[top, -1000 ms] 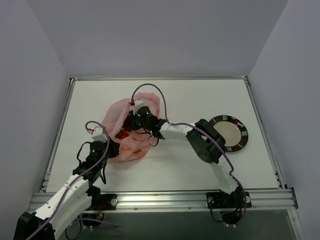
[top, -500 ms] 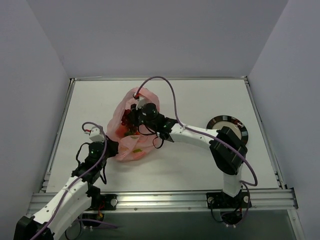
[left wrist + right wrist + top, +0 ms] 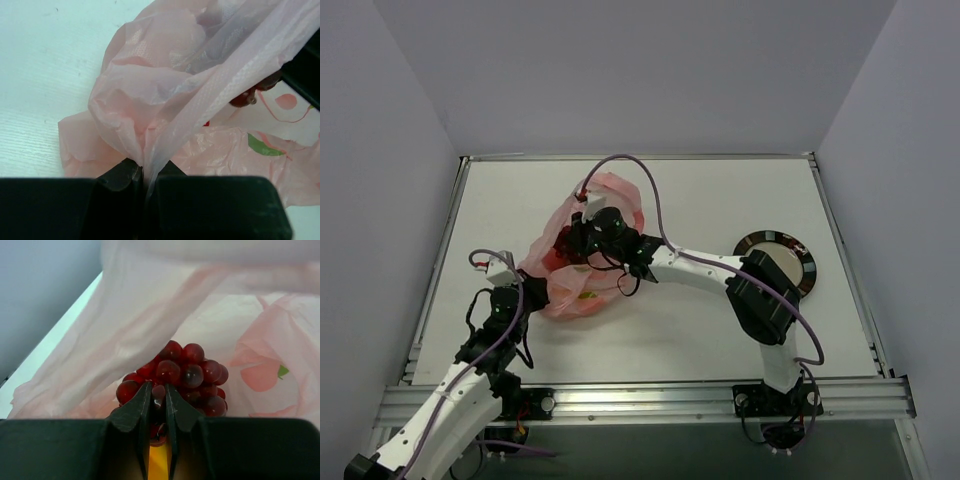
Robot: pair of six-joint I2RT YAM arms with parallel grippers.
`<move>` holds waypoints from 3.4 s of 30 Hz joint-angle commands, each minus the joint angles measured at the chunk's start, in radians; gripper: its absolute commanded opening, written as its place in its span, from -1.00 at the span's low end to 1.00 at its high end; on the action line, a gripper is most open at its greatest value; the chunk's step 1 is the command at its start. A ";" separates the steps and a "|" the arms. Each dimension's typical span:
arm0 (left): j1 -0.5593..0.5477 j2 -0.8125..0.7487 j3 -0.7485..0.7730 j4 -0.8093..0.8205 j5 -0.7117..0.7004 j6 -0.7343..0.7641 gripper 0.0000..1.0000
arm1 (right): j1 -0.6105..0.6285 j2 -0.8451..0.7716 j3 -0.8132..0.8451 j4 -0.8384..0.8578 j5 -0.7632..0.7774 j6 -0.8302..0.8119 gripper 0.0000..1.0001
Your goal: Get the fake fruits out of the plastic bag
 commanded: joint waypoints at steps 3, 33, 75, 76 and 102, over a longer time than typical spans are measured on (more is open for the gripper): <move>-0.078 0.048 0.078 0.026 -0.122 0.002 -0.95 | 0.029 -0.052 0.056 0.098 -0.091 -0.029 -1.00; -0.261 0.315 0.150 0.100 -0.500 0.013 -0.95 | -0.050 -0.271 0.025 0.124 -0.206 0.014 -1.00; -0.050 0.186 0.060 0.171 0.041 0.077 -0.95 | -0.757 -0.821 -0.776 -0.073 0.799 0.108 -1.00; -0.050 0.185 0.058 0.171 0.042 0.081 -0.95 | -0.757 -0.739 -0.766 -0.065 0.785 0.109 -1.00; -0.042 0.136 0.006 0.111 0.134 0.052 -0.95 | -0.083 -0.344 -0.279 0.017 0.054 -0.136 -0.39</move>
